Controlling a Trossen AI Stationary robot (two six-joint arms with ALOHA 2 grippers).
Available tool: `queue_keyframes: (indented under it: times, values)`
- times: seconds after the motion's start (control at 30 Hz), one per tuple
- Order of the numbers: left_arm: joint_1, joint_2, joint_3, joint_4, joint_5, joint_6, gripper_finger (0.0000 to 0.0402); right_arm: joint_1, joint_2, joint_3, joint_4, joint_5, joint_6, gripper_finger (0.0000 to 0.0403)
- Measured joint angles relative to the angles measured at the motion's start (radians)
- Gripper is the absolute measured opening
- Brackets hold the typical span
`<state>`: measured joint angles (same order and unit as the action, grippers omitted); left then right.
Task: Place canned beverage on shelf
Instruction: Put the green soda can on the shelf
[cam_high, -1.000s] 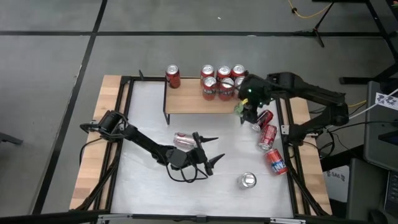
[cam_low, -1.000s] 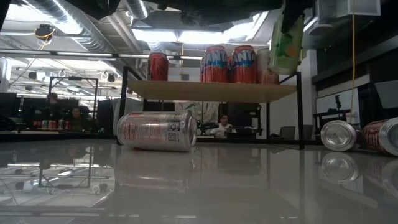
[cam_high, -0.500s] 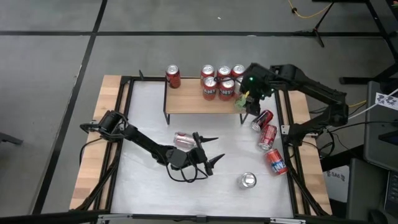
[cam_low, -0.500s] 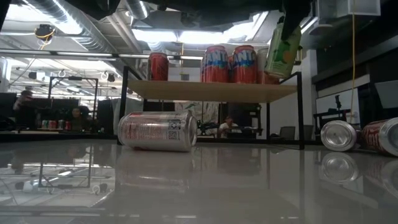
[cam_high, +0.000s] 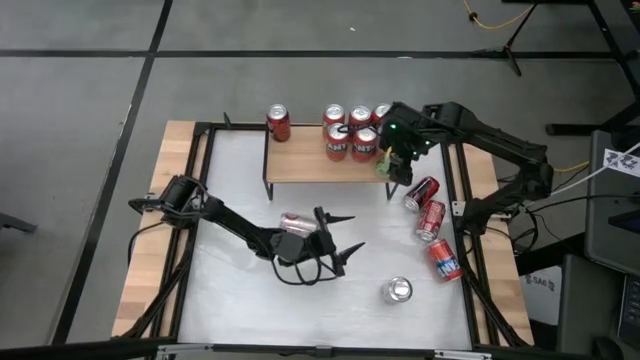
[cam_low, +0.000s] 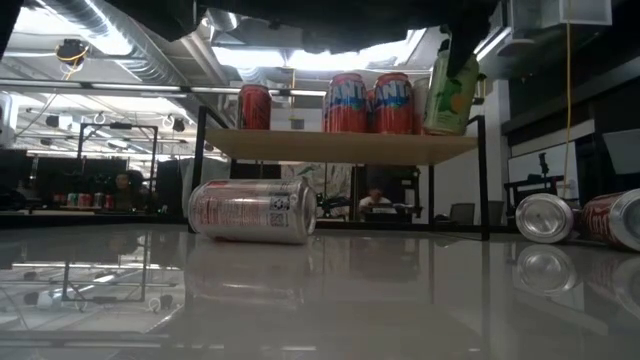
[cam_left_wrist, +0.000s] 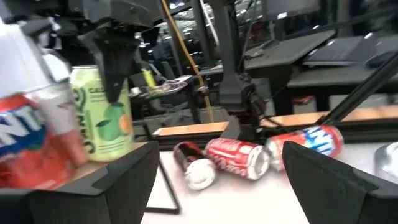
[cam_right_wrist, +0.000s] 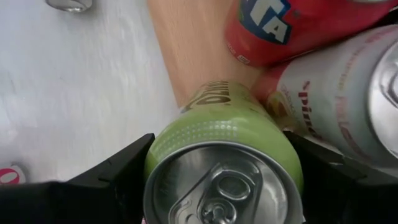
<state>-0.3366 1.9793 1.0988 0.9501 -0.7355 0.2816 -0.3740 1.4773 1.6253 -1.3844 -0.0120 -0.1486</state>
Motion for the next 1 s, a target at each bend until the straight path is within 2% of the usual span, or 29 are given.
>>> queue_keyframes:
  times: [0.17,0.27,0.6,1.0]
  values:
    - [0.022,0.000,0.000,0.000,0.085,-0.093,0.0333,0.000,0.015,0.000,0.001,0.000,0.001,0.0303]
    - [0.029,0.000,0.000,0.000,0.109,-0.097,0.0333,0.000,0.018,0.001,0.001,0.000,0.001,0.0307]
    - [0.030,0.000,0.000,0.000,0.122,-0.097,0.0333,0.000,0.019,0.000,0.004,0.002,0.001,0.0335]
    - [0.030,0.000,0.000,0.000,0.121,-0.098,0.0333,0.000,0.021,-0.002,0.009,0.036,0.000,0.0337]
